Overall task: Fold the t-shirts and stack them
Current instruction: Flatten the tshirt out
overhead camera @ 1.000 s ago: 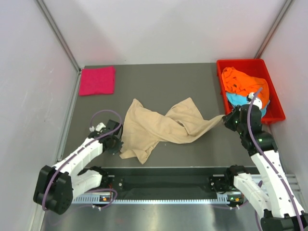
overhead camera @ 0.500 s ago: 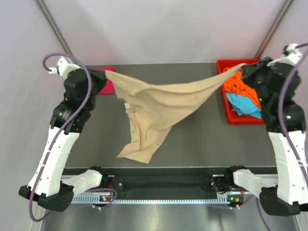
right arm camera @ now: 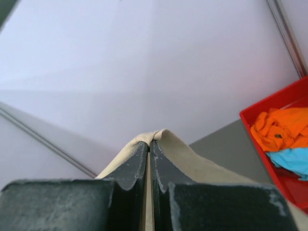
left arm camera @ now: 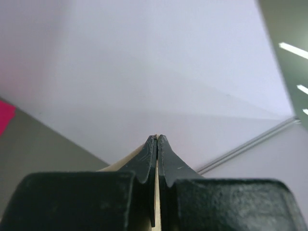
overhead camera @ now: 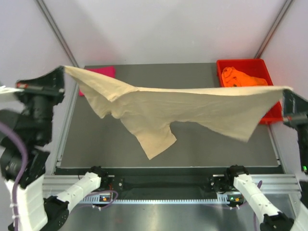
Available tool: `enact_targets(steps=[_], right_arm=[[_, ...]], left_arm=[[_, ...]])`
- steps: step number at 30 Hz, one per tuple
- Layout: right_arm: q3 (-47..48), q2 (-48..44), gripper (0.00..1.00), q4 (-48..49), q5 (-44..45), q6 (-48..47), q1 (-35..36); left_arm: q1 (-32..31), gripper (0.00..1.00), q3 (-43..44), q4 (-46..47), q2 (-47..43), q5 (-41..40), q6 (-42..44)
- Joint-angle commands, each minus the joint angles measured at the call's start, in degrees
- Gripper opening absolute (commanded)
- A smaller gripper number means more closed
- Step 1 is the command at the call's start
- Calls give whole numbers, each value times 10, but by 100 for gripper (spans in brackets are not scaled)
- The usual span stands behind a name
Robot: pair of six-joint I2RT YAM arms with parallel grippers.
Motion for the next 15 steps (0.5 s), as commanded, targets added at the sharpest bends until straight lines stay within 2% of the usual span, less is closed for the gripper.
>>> enact_targets(steps=[1,4,9,12,15], right_arm=[[12,-40,0,-28,0,31,-6],[15,-52,0,-33,-4,40,-6],[-11,-17,0,-10,-32,16,-6],[-55,15,0,43,-73,1,-6],[-69,68,0,89,-100,-8,-6]], left_arm=[[1,0,48,18,-23,31,7],[1,0,57,19,-20,52,7],[2,0,39,57,25,73,64],[1,0,16,71,68,53,111],[1,0,3,79,115,-40,147]])
